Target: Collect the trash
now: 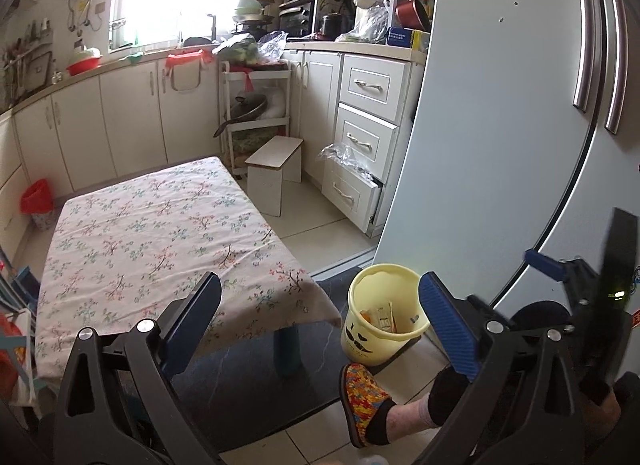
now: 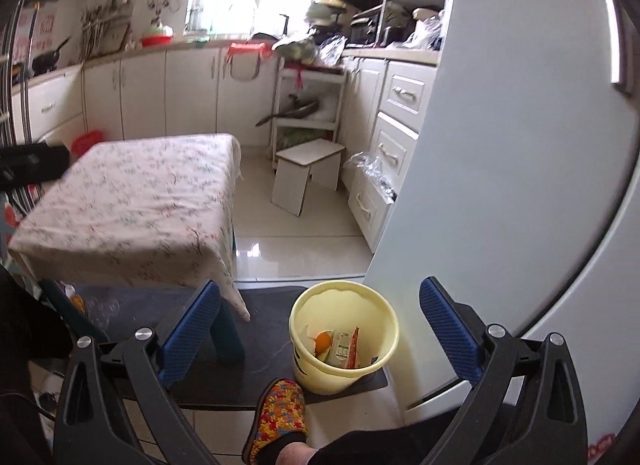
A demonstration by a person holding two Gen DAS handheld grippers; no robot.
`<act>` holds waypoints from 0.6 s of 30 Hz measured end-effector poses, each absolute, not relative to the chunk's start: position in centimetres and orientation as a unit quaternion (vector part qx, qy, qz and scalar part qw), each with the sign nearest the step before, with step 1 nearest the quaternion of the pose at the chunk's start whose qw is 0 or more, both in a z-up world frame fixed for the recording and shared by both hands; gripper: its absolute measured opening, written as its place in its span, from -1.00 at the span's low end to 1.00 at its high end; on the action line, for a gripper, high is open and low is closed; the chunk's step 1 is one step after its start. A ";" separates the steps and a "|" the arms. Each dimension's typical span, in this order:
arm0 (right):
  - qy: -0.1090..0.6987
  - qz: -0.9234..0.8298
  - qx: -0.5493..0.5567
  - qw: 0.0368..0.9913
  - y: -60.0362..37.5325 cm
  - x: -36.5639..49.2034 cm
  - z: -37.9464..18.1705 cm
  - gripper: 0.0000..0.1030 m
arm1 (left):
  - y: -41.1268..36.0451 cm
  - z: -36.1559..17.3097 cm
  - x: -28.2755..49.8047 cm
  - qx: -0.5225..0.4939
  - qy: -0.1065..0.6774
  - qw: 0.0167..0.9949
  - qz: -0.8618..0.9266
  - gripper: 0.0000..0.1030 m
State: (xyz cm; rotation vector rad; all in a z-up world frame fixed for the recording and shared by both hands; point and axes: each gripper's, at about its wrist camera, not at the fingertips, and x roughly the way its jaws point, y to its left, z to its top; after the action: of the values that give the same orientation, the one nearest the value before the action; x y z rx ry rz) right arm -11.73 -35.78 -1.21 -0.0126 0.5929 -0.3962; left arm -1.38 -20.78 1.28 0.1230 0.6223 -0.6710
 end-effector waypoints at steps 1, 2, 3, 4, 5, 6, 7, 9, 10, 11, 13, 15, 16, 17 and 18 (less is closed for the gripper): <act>0.289 -0.198 -0.001 0.937 -35.8 -11.9 -1.1 0.85 | -20.7 1.4 -1.6 0.059 0.305 0.894 -0.323 0.84; 0.287 -0.205 0.009 0.936 -35.7 -12.4 -0.6 0.85 | -20.5 1.5 -1.9 0.058 0.307 0.894 -0.323 0.84; 0.286 -0.208 0.014 0.935 -35.7 -12.4 -0.4 0.85 | -20.4 1.5 -2.0 0.057 0.305 0.894 -0.323 0.84; 0.285 -0.208 0.023 0.935 -35.5 -12.8 0.0 0.85 | -20.3 1.7 -2.4 0.058 0.303 0.895 -0.322 0.85; 0.283 -0.205 0.028 0.937 -35.4 -13.0 0.4 0.85 | -20.2 1.9 -2.7 0.060 0.301 0.895 -0.323 0.84; 0.279 -0.204 0.032 0.938 -35.1 -13.3 0.8 0.85 | -20.3 2.0 -3.0 0.061 0.300 0.895 -0.324 0.84; 0.276 -0.205 0.031 0.938 -34.7 -13.5 1.1 0.85 | -20.2 2.2 -3.3 0.062 0.297 0.896 -0.325 0.84; 0.273 -0.218 0.019 0.937 -34.1 -13.8 1.6 0.85 | -20.0 2.6 -3.8 0.063 0.292 0.897 -0.325 0.85; 0.272 -0.226 0.012 0.935 -33.7 -13.9 1.8 0.85 | -19.9 2.7 -4.0 0.063 0.291 0.897 -0.326 0.85; 0.272 -0.234 0.005 0.933 -33.3 -13.9 2.0 0.85 | -19.8 2.9 -4.3 0.063 0.288 0.898 -0.326 0.85; 0.271 -0.239 0.004 0.932 -32.8 -14.1 2.4 0.85 | -19.6 3.2 -4.6 0.063 0.285 0.899 -0.326 0.85; 0.270 -0.240 0.010 0.932 -32.7 -14.3 2.6 0.85 | -19.4 3.4 -4.9 0.063 0.283 0.901 -0.324 0.85; 0.269 -0.240 0.012 0.933 -32.7 -14.3 2.7 0.85 | -19.3 3.5 -5.0 0.062 0.282 0.901 -0.324 0.85; 0.268 -0.242 0.013 0.933 -32.6 -14.4 2.9 0.85 | -19.3 3.5 -5.0 0.062 0.282 0.901 -0.323 0.85; 0.267 -0.241 0.012 0.933 -32.5 -14.4 2.9 0.85 | -19.1 3.6 -5.1 0.061 0.281 0.902 -0.322 0.85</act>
State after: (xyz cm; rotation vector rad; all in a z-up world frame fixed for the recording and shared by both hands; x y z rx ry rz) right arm -14.41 -32.47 2.90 0.0245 0.5472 -0.4921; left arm -5.06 -19.13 3.62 0.1263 0.5821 -0.6660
